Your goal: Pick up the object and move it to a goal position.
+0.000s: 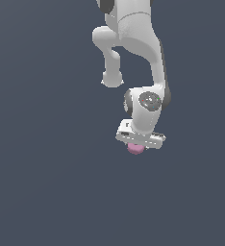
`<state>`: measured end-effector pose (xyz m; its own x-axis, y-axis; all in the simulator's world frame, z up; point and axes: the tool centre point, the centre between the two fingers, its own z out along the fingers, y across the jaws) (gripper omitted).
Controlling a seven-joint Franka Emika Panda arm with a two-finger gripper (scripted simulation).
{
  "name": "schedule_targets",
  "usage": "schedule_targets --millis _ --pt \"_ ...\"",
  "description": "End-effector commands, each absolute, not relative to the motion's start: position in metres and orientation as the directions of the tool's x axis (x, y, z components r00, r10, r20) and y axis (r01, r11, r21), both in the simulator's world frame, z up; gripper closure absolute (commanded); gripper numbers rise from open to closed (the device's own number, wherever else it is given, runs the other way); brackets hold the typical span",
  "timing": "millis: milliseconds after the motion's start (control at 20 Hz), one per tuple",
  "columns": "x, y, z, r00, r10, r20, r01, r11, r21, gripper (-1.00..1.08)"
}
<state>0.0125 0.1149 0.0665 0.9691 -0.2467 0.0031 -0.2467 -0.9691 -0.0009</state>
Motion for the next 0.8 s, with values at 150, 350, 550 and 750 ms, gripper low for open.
schedule_targets --millis 150,350,550,750 --pt "0.038 0.137 0.073 0.969 -0.247 0.002 -0.247 -0.969 0.0 1.08" --pt "0.051 0.147 0.077 0.969 -0.247 0.001 -0.247 -0.969 0.0 1.08" --pt "0.06 0.154 0.078 0.969 -0.247 0.0 -0.247 -0.969 0.0 1.08" --pt "0.064 0.158 0.079 0.969 -0.247 0.0 -0.247 -0.969 0.0 1.08"
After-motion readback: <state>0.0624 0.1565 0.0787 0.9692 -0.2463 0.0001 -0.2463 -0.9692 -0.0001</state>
